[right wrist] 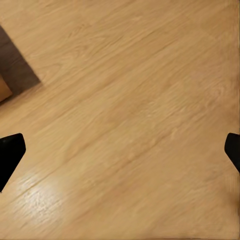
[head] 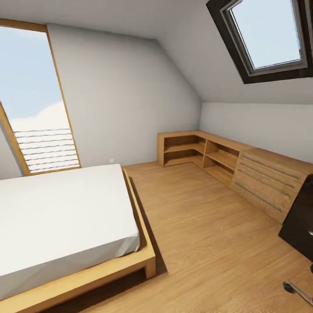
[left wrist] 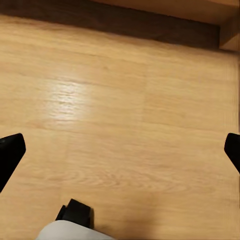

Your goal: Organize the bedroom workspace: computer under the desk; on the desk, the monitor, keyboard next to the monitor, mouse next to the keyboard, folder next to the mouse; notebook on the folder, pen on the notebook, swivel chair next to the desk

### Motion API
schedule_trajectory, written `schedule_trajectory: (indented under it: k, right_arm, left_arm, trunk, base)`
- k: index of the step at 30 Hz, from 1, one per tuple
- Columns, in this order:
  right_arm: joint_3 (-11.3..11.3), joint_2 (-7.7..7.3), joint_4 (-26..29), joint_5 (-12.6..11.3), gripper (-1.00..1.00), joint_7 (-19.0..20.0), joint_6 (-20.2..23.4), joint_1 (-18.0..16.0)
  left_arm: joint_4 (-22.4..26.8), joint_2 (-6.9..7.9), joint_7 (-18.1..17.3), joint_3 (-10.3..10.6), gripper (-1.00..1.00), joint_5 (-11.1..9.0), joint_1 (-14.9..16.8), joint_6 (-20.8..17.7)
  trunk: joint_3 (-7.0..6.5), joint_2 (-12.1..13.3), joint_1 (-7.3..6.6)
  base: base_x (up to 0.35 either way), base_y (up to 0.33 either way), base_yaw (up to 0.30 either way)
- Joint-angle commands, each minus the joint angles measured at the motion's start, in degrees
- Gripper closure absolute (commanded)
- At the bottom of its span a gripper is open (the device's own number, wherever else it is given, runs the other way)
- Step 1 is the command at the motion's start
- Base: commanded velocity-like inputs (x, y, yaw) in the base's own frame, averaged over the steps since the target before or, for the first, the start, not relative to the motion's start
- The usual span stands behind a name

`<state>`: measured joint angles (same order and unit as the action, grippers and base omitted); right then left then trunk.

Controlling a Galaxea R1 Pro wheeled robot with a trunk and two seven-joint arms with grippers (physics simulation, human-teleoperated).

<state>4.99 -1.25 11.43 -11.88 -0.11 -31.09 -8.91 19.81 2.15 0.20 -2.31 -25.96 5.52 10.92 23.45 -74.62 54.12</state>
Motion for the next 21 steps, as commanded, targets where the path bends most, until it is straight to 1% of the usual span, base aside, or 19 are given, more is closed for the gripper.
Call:
schedule_trajectory:
  k: [1,3,11,15,21]
  right_arm:
    - [0.2,0.02,-0.1,0.0,-1.0,0.0,-0.2,-0.1]
    - [0.2,0.02,-0.2,0.0,-1.0,0.0,-0.3,-0.1]
    - [0.2,0.16,-0.4,0.0,-1.0,0.1,-0.4,-0.1]
    - [0.2,0.12,-0.5,0.1,-1.0,0.2,-0.5,-0.1]
    - [0.2,0.07,-0.5,0.3,-1.0,0.3,-0.5,-0.1]
  left_arm:
    - [0.0,0.04,0.0,0.0,-1.0,-0.2,0.0,0.2]
    - [0.0,0.11,-0.1,-0.1,-1.0,-0.2,0.0,0.4]
    - [-0.1,0.17,0.0,0.1,-1.0,-0.1,0.0,6.0]
    - [-1.0,0.15,0.1,0.2,-1.0,-0.1,0.0,7.9]
    - [-2.8,0.14,0.1,0.4,-1.0,0.0,0.0,8.7]
  trunk:
    - [0.1,0.0,0.0]
    - [0.19,0.0,0.0]
    - [0.53,0.0,0.0]
    - [0.73,0.0,0.0]
    - [1.14,0.0,0.0]
  base:
    - [0.0,0.0,-0.274]
    - [0.0,0.0,-0.274]
    - [0.0,0.0,-0.273]
    - [0.0,0.0,-0.253]
    - [-0.054,0.026,-0.203]
